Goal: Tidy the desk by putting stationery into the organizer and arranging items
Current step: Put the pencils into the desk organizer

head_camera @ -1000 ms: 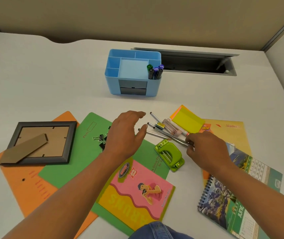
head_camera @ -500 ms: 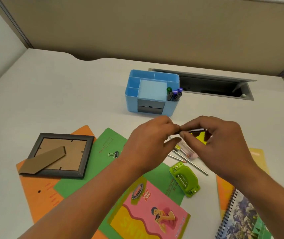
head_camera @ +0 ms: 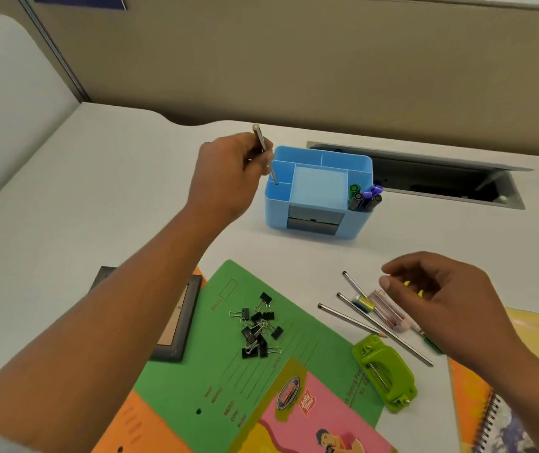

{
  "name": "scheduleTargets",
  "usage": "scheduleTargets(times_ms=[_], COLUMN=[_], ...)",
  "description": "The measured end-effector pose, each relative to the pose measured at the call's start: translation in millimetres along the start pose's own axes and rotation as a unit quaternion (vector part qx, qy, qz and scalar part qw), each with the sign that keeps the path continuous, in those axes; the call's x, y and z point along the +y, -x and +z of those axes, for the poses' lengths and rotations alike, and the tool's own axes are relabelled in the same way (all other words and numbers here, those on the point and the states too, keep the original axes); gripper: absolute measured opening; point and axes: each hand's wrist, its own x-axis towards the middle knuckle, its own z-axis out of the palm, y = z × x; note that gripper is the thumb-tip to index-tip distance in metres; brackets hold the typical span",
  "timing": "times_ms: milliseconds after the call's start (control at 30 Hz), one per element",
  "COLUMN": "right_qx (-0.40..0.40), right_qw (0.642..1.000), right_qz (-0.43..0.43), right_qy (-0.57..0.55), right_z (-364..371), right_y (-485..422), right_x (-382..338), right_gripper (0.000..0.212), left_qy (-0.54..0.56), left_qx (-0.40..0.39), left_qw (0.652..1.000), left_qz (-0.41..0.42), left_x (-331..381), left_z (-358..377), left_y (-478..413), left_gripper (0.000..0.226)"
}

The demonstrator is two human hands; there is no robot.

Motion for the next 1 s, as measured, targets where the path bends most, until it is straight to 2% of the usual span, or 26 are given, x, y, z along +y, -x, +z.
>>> scheduleTargets(times_ms=[300, 433, 633, 833, 900, 1000], right_qx=[0.002, -0.004, -0.014, -0.059, -0.087, -0.112], right_qw=[0.998, 0.996, 0.989, 0.963, 0.955, 0.948], right_qz=[0.055, 0.079, 0.101, 0.118, 0.138, 0.146], right_qy=[0.016, 0.042, 0.111, 0.233, 0.247, 0.260], right_z=[-1, 0, 2, 11, 14, 14], right_y=[10, 12, 8, 11, 14, 21], right_x=[33, 52, 82, 113, 116, 119], right_gripper=[0.015, 0.016, 0.017, 0.012, 0.008, 0.014], left_qy=[-0.090, -0.125, -0.118, -0.116, -0.120, -0.121], left_qx=[-0.086, -0.083, -0.074, -0.075, -0.061, -0.030], left_qw=[0.991, 0.984, 0.983, 0.984, 0.984, 0.984], left_qz=[-0.056, -0.093, -0.115, -0.114, -0.120, -0.130], left_x=[-35, -47, -56, -56, -54, -51], left_z=[47, 54, 56, 54, 53, 48], left_y=[-10, -10, -8, -3, 1, 12], left_gripper=[0.027, 0.030, 0.029, 0.040, 0.044, 0.046])
